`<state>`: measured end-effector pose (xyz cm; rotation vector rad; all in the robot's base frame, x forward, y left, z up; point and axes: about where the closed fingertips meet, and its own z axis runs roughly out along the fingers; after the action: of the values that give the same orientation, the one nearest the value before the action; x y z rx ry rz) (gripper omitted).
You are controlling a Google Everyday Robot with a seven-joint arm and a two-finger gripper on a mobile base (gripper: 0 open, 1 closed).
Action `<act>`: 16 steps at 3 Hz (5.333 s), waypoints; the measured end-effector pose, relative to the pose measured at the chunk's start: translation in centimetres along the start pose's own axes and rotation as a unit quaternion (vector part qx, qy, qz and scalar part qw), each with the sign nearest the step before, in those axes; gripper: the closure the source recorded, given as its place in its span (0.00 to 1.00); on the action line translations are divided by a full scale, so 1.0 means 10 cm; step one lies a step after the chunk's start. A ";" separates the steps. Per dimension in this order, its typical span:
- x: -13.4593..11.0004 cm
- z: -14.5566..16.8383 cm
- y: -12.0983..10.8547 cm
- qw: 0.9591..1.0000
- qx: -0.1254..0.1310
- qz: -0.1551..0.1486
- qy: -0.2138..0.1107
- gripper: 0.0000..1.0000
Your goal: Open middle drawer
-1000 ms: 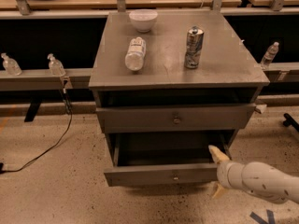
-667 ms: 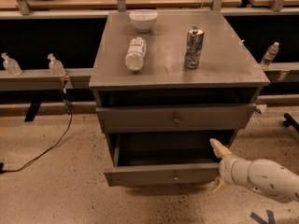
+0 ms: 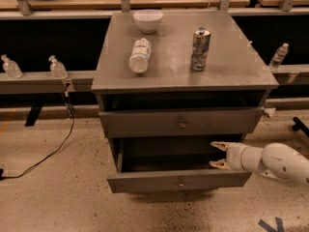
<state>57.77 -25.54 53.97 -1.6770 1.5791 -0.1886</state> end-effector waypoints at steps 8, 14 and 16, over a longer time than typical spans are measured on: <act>0.74 1.17 0.75 0.974 -0.190 0.121 0.025 1.00; 0.59 0.44 1.42 0.926 -0.320 0.187 -0.079 1.00; 0.47 0.05 1.24 0.933 -0.293 0.172 -0.122 1.00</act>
Offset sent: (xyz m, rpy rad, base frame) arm 0.0715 -0.0270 -0.0494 0.1328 0.1757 -0.0159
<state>49.53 -28.17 43.93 -1.7204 1.8054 0.7100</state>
